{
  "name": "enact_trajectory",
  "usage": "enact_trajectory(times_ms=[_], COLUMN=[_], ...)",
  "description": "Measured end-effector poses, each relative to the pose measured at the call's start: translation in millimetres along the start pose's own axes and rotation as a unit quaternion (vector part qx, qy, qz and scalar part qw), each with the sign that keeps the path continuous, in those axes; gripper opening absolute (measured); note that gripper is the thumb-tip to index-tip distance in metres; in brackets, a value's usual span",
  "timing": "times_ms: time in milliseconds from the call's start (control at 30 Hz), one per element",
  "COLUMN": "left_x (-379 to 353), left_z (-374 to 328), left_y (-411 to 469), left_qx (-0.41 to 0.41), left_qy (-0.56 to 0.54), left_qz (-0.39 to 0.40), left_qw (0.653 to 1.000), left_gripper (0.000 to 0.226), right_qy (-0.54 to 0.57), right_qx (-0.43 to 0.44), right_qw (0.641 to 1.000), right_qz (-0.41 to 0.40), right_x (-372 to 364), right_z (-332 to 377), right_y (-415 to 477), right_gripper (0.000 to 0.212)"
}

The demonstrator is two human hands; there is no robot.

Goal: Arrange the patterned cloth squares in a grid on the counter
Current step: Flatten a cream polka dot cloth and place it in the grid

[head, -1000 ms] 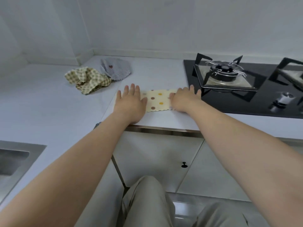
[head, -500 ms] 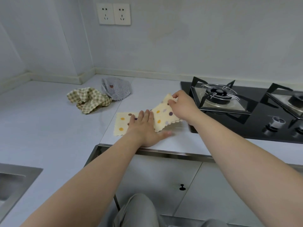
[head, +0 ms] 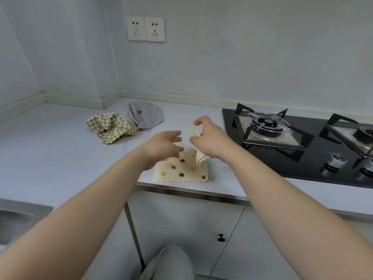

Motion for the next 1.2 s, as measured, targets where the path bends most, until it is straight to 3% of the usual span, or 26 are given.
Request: enact_trajectory(times_ms=[100,200,267,367,500,867,1067,1200], left_x=[17,9,8,11,15,20,17,20], left_z=[15,31,39,46,44,37,31,27], left_y=[-2,-3,-2,0,1,5,6,13], left_qx=[0.063,0.104,0.111,0.101,0.072,0.025,0.044,0.057], left_qy=[-0.108,-0.195,-0.198,-0.102,-0.012,0.200,0.389,0.416], left_qz=[-0.051,-0.009,-0.027,-0.083,-0.131,-0.135,-0.104,-0.116], left_qw=[0.991,0.975,0.973,0.986,0.989,0.970,0.914,0.900], left_gripper=[0.036,0.042,0.046,0.033,0.051,0.049,0.066,0.041], right_qy=[0.006,0.009,0.015,-0.013,-0.181,-0.160,-0.172,-0.184], right_qx=[0.005,0.013,0.024,0.036,0.012,-0.042,-0.042,-0.058], right_qw=[0.999,0.995,0.992,0.997,0.983,0.986,0.984,0.980], right_qz=[0.049,0.103,0.126,0.061,-0.027,0.014,0.035,0.054], right_x=[-26,-52,-60,-47,-25,-37,-38,-41], right_z=[12,20,19,7,-20,-52,-52,-50], right_y=[0,2,1,1,3,6,7,10], right_gripper=[0.061,0.074,0.076,0.060,0.040,0.045,0.048,0.048])
Point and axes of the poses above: each hand's wrist, its own y-axis towards the middle knuckle, its own x-axis out of the back of the hand, z = x × y, the point moved 5 cm from there along y, towards the middle knuckle, and after that the axes turned 4 degrees about y, right-handed, at the moved point
